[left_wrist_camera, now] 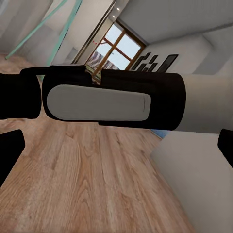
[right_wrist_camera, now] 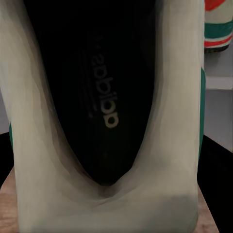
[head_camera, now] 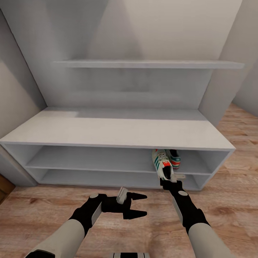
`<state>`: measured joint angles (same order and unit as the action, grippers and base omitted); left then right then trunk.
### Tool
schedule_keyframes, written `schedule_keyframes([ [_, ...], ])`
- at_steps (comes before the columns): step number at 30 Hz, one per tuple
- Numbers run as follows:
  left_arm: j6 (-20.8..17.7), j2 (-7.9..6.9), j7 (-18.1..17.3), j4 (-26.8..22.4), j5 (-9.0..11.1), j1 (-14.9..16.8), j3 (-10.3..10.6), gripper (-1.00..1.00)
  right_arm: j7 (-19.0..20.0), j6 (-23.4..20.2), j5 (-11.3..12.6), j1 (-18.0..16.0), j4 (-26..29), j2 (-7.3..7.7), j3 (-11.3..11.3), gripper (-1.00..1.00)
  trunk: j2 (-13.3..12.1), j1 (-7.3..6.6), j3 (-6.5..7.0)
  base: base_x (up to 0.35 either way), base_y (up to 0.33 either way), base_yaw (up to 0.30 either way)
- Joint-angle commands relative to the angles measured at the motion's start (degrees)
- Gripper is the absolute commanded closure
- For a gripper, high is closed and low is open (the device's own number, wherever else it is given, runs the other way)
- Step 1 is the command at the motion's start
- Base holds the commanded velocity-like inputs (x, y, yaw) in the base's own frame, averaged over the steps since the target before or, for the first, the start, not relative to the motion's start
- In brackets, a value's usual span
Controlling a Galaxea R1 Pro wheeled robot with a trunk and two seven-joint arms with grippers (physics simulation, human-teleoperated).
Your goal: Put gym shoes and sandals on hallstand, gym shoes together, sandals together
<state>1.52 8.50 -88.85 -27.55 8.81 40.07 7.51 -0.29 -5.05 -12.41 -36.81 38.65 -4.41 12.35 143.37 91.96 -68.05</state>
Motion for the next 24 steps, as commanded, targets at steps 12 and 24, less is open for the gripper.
schedule_keyframes([
  [12, 0.15, -0.04, 0.0, 0.04, 0.57, 0.06, 0.4, -1.0, 0.01, -0.33, -0.6, -0.02, 0.11, -0.07, 0.21, 1.0, 0.02, -0.01, -0.04, 0.155, 0.0, 0.0],
  [24, 0.15, -0.01, 0.0, 0.04, 0.57, 0.04, 0.4, -1.0, -0.01, -0.35, -0.6, -0.02, 0.11, -0.07, 0.21, 1.0, 0.02, -0.01, -0.04, 0.124, 0.0, 0.0],
])
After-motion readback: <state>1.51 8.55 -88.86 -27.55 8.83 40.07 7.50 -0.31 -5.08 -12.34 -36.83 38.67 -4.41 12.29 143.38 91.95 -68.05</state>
